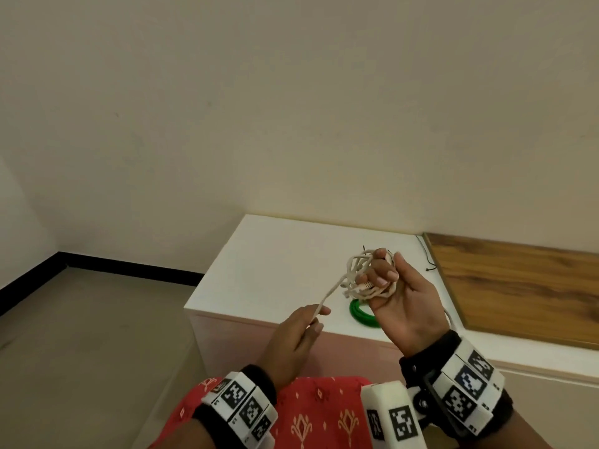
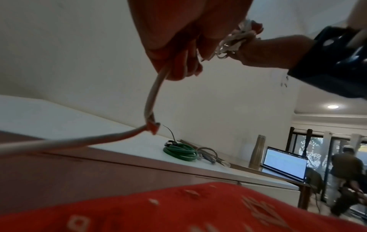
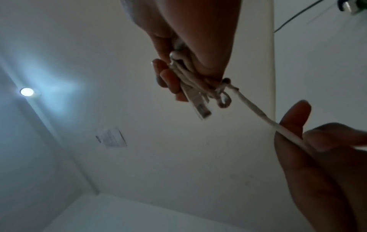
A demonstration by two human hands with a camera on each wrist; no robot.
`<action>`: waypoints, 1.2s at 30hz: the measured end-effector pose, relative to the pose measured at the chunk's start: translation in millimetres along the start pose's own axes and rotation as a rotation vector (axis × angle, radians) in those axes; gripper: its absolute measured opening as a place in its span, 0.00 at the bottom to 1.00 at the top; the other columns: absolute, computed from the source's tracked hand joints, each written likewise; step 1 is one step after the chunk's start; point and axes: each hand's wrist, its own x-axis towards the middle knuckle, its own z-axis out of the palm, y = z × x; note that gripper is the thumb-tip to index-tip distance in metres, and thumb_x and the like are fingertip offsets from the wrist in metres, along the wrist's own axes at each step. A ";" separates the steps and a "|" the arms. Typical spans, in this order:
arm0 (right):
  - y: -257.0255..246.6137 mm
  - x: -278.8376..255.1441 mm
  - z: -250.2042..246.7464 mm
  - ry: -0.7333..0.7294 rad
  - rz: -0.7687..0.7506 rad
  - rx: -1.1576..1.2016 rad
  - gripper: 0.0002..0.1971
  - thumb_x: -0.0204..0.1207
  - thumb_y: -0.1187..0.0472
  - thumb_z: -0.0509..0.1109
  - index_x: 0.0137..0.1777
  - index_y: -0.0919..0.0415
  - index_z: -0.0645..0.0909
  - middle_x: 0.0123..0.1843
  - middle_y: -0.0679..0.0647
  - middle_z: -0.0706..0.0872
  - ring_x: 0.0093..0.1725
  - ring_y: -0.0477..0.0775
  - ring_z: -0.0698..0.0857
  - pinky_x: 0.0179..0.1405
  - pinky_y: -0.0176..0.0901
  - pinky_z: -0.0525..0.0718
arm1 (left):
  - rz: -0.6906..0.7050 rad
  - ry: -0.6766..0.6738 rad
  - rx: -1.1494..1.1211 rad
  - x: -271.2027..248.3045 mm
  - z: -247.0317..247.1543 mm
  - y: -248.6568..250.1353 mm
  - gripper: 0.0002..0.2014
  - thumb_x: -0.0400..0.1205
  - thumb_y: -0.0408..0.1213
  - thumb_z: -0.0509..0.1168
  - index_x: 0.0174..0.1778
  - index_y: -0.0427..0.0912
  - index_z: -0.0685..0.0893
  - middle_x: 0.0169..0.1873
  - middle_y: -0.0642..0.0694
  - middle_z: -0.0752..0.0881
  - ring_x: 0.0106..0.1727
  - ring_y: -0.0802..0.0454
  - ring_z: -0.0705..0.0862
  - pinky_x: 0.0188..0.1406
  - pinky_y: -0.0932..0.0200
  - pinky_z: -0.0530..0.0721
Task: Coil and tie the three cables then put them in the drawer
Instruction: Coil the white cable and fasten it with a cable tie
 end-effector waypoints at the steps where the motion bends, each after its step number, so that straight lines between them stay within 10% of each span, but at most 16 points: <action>1: 2.3 -1.3 4.3 0.032 -0.054 -0.025 0.17 0.76 0.56 0.55 0.33 0.60 0.83 0.22 0.47 0.72 0.22 0.45 0.73 0.32 0.36 0.84 | -0.003 -0.007 0.001 -0.2 3.0 2.7 0.14 0.79 0.46 0.50 0.57 0.56 0.74 0.40 0.64 0.78 0.42 0.70 0.77 0.45 0.74 0.74; 8: 22.2 -3.2 0.2 0.065 -0.291 -0.486 0.13 0.80 0.55 0.51 0.45 0.60 0.74 0.24 0.46 0.75 0.28 0.46 0.75 0.40 0.39 0.78 | -0.020 -0.035 0.081 -11.8 27.9 10.2 0.09 0.85 0.36 0.51 0.42 0.56 0.64 0.29 0.55 0.76 0.32 0.56 0.77 0.39 0.50 0.81; 16: 40.2 -0.1 -32.3 -0.064 -0.549 -1.362 0.11 0.78 0.50 0.50 0.43 0.54 0.70 0.36 0.48 0.76 0.36 0.42 0.74 0.41 0.33 0.73 | 0.006 -0.184 0.230 -23.7 27.0 11.0 0.19 0.84 0.32 0.51 0.68 0.56 0.70 0.29 0.55 0.79 0.31 0.62 0.78 0.37 0.70 0.76; 19: 41.7 1.1 -44.8 -0.144 -0.635 -1.839 0.19 0.77 0.50 0.50 0.46 0.64 0.76 0.44 0.55 0.81 0.41 0.54 0.80 0.46 0.38 0.74 | 0.053 -0.132 0.275 -21.1 22.9 17.3 0.21 0.84 0.35 0.51 0.72 0.57 0.68 0.43 0.46 0.86 0.44 0.55 0.83 0.40 0.72 0.75; 24: 35.0 5.5 -46.2 -0.230 -0.224 -2.272 0.24 0.82 0.48 0.49 0.56 0.69 0.74 0.50 0.65 0.85 0.49 0.66 0.81 0.49 0.50 0.73 | 0.248 -0.069 0.389 -16.4 9.8 20.6 0.21 0.79 0.38 0.50 0.65 0.48 0.79 0.50 0.43 0.89 0.47 0.47 0.86 0.46 0.57 0.82; 29: 26.4 1.0 -40.9 -0.357 0.072 -2.050 0.29 0.79 0.38 0.44 0.42 0.65 0.72 0.30 0.49 0.77 0.32 0.46 0.74 0.41 0.43 0.70 | 0.426 0.028 0.666 -5.9 -9.5 17.3 0.10 0.76 0.42 0.59 0.36 0.47 0.85 0.27 0.53 0.84 0.26 0.55 0.79 0.23 0.64 0.75; 36: 26.0 -3.7 -28.9 -0.406 0.302 -1.430 0.24 0.79 0.40 0.53 0.34 0.59 0.77 0.22 0.56 0.72 0.18 0.43 0.72 0.24 0.30 0.71 | 0.344 0.275 0.555 4.0 -21.5 18.1 0.20 0.81 0.59 0.52 0.33 0.49 0.78 0.30 0.54 0.81 0.28 0.59 0.76 0.22 0.66 0.72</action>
